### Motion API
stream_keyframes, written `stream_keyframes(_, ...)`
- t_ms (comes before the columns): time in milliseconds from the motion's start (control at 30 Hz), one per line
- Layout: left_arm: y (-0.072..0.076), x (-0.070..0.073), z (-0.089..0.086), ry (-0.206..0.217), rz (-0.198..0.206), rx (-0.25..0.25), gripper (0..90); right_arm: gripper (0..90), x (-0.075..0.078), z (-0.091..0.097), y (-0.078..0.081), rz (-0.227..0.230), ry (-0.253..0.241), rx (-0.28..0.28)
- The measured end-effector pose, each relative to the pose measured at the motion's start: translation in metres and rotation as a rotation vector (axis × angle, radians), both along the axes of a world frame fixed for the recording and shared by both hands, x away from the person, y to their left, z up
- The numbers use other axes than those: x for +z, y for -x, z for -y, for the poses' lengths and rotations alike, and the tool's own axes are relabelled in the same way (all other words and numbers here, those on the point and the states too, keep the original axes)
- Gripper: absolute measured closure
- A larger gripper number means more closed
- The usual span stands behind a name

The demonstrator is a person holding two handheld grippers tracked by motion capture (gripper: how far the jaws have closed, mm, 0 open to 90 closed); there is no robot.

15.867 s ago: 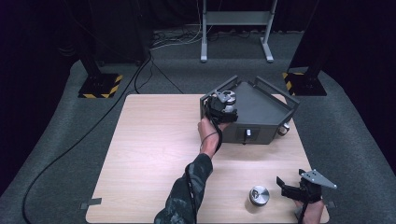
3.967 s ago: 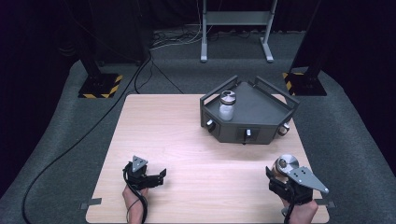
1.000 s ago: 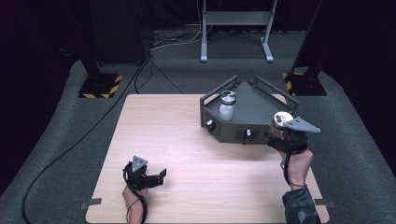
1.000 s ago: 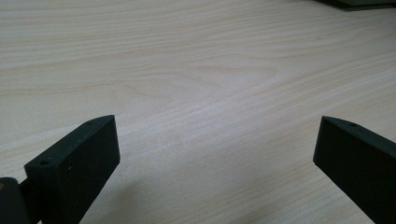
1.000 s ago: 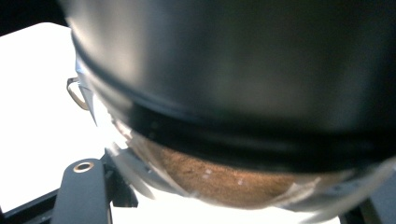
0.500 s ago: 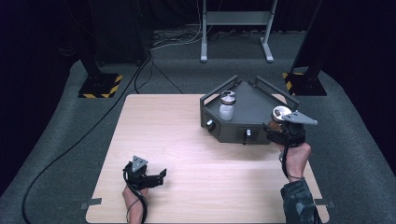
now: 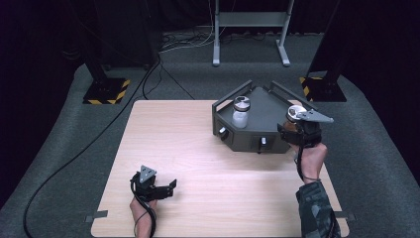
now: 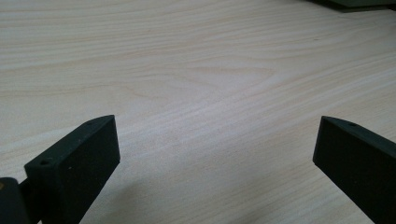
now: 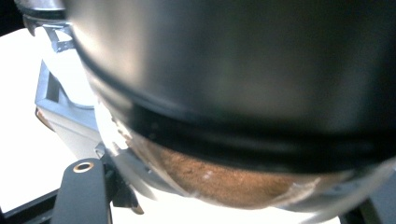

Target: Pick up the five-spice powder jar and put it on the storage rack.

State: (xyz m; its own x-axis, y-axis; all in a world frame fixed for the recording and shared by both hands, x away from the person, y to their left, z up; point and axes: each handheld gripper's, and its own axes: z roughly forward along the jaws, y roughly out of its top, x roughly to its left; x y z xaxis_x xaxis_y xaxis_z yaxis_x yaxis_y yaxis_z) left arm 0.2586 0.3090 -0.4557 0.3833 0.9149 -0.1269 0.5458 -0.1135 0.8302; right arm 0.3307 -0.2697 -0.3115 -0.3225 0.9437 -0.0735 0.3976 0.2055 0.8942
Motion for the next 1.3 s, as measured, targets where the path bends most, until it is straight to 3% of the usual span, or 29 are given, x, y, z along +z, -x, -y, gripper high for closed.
stream_keyframes(633,0.000,0.000,0.000,-0.003,0.002,-0.003,0.4,30.0,0.002,-0.004,-0.035,-0.030,0.007,-0.013)
stream_keyframes(1300,0.001,-0.001,-0.001,0.001,0.007,-0.012,0.3,30.0,-0.009,-0.006,-0.061,-0.061,-0.003,-0.051)
